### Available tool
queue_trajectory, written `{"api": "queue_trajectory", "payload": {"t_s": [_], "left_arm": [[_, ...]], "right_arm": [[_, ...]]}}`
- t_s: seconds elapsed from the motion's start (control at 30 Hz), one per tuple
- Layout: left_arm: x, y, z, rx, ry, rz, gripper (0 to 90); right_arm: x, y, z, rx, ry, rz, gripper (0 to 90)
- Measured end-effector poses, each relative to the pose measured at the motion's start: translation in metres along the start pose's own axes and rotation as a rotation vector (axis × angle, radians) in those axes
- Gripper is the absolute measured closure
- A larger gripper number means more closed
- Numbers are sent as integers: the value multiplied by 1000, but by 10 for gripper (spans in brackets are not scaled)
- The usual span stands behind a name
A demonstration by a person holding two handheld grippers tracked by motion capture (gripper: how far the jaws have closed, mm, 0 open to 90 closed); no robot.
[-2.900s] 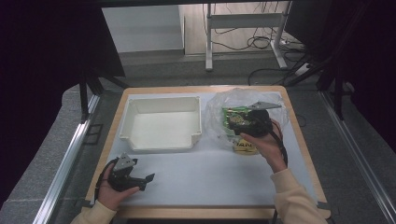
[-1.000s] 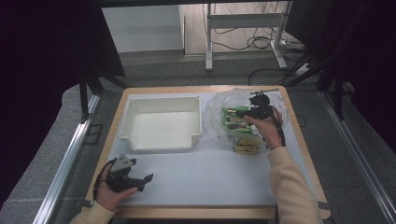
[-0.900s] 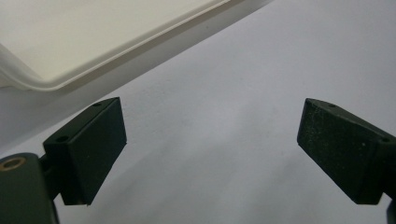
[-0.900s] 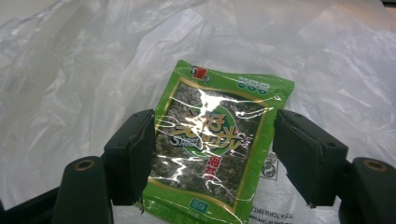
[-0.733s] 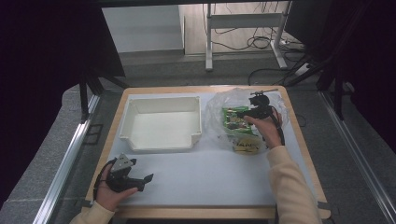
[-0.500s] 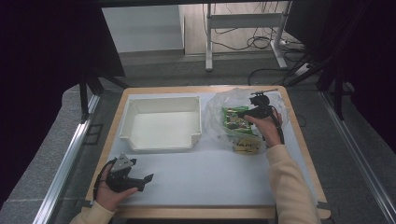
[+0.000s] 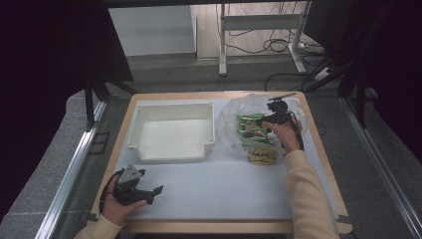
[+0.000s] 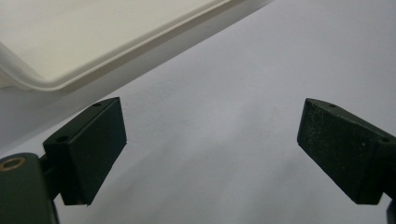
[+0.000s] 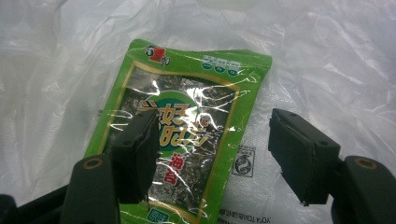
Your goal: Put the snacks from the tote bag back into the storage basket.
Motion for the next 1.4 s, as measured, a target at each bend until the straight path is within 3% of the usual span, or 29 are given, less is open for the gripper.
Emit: {"api": "queue_trajectory", "payload": {"t_s": [0.4,1.13,1.4], "left_arm": [[0,1,0,-2,0,0,83],[0,0,-1,-5,-7,-1,83],[0,1,-1,-5,-7,0,84]], "right_arm": [[6,-6,19,11,72,6,463],[15,-7,28,11,139,43,599],[16,-2,29,66,153,56,676]]}}
Point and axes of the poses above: each handheld gripper's, and its own axes: z roughly forward along the jaws, x roughly out of its underside, y roughly to its left, the point moved 9 cm from there along z, roughly forward along the jaws, and after that the axes turned 3 degrees about z, right-handed, at the moved point
